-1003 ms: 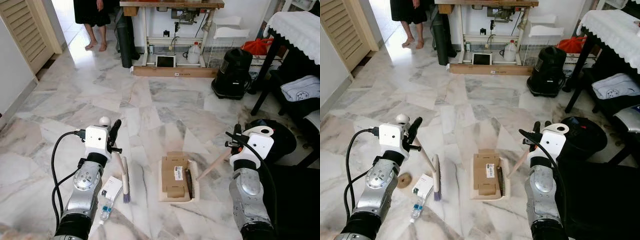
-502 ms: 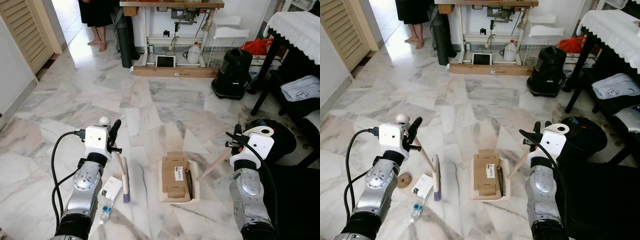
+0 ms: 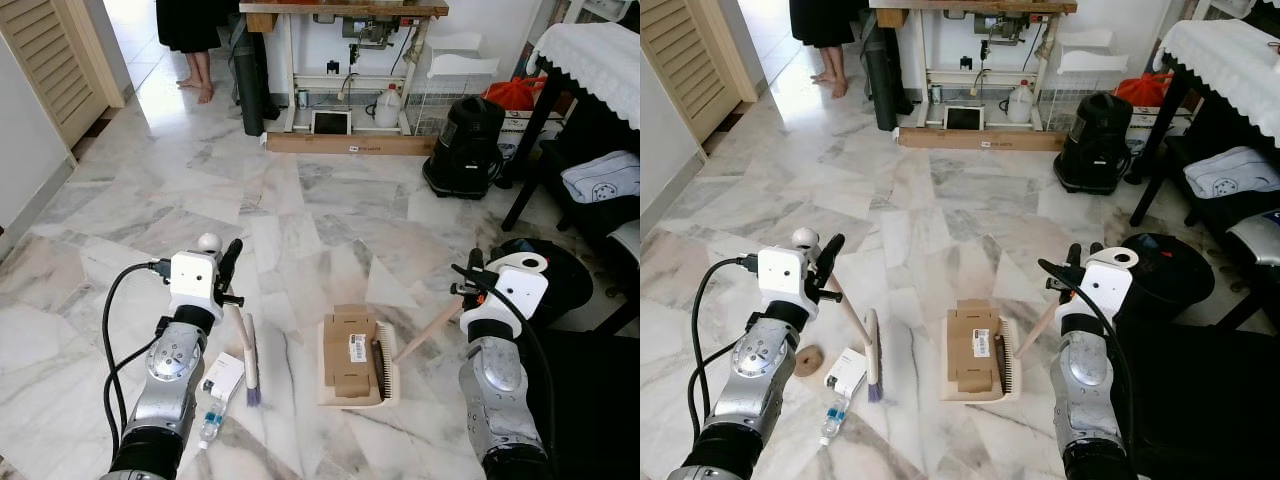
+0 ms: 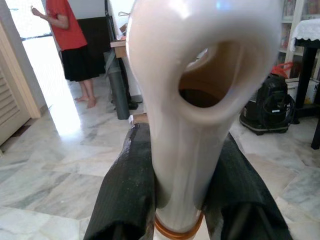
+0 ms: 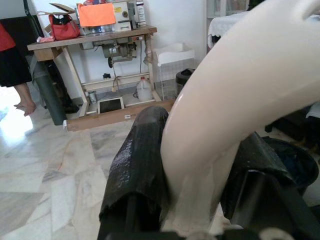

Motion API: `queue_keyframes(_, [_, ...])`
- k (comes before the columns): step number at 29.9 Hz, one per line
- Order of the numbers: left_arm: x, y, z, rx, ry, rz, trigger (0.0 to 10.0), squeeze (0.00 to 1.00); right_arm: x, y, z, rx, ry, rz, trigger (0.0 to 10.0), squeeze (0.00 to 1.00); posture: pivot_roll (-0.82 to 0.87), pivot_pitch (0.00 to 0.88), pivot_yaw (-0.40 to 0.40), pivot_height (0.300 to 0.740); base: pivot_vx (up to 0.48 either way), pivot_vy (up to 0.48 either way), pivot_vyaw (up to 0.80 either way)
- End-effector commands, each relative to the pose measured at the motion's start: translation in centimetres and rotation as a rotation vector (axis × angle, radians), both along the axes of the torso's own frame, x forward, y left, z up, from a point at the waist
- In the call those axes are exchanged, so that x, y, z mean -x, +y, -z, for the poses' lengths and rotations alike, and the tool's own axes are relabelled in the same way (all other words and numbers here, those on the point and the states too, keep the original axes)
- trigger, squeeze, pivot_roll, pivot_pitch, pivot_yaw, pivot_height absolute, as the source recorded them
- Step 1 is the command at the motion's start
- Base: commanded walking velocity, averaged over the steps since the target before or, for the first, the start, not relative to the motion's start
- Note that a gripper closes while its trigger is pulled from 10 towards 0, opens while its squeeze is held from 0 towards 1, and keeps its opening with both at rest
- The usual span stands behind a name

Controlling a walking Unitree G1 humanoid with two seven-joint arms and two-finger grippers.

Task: Sweep floor

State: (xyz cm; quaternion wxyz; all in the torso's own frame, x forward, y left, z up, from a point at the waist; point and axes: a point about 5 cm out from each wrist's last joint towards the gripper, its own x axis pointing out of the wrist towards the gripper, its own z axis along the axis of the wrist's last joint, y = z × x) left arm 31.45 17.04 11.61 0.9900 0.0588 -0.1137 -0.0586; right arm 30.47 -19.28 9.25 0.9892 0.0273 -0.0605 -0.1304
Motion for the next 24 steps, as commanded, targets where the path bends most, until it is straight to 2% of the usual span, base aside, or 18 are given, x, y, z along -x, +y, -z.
queue_keyframes(1, [-0.21, -0.12, -1.57, -0.017, -0.083, 0.016, 10.0, 0.0, -0.4, 0.09, -1.6, 0.006, -0.072, -0.002, 10.0, 0.0, 0.03, 0.0, -0.029, 0.74, 0.0, 0.0, 0.0])
queue_keyframes(24, [-0.1, 0.01, -1.46, -0.017, -0.081, 0.005, 10.0, 0.0, -0.33, -0.13, -1.64, 0.011, -0.073, -0.003, 10.0, 0.0, 0.03, 0.0, -0.038, 0.74, 0.0, 0.0, 0.0])
